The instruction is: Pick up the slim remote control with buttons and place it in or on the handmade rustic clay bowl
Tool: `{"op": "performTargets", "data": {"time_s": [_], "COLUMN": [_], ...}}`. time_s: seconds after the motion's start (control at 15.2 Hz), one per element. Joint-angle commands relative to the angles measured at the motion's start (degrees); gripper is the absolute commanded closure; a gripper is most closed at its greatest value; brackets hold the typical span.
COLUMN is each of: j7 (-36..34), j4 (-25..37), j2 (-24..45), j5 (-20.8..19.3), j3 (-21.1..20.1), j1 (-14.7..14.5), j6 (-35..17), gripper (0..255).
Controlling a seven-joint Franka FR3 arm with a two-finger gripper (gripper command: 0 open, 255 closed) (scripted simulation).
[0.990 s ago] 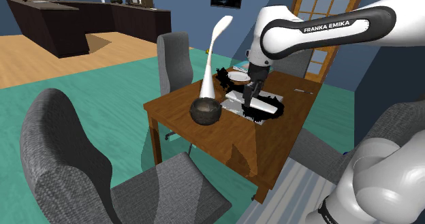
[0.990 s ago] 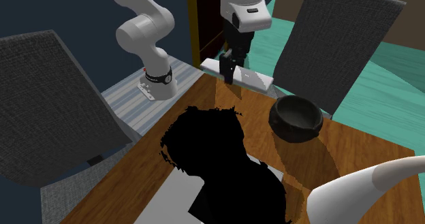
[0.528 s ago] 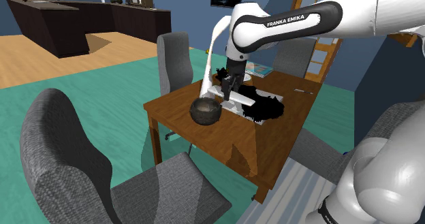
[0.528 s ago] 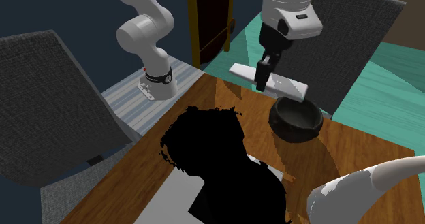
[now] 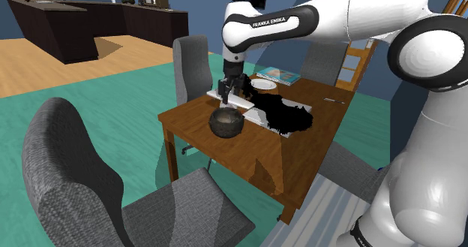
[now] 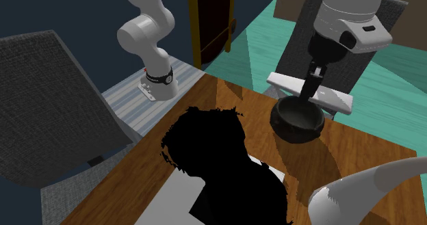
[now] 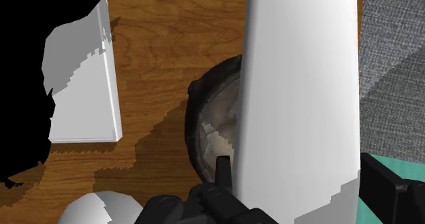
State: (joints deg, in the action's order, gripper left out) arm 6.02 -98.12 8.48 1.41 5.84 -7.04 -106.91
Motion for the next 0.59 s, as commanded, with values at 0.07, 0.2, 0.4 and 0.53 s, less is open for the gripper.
{"op": "performTargets", "data": {"time_s": [0.07,0.2,0.4,0.53], "j7": [0.0,0.0,0.1,0.1], "j4": [0.5,-0.7,-2.5,-3.6], "j2": [1.6,1.9,2.3,2.6], "j5": [0.2,0.2,0.3,0.3], "j3": [-0.1,-0.1,-0.1,-0.1], "j1": [0.0,0.0,0.0,0.0], "j6": [-1.2,-2.7,-4.8,-6.3], "gripper": [255,255,255,255]}}
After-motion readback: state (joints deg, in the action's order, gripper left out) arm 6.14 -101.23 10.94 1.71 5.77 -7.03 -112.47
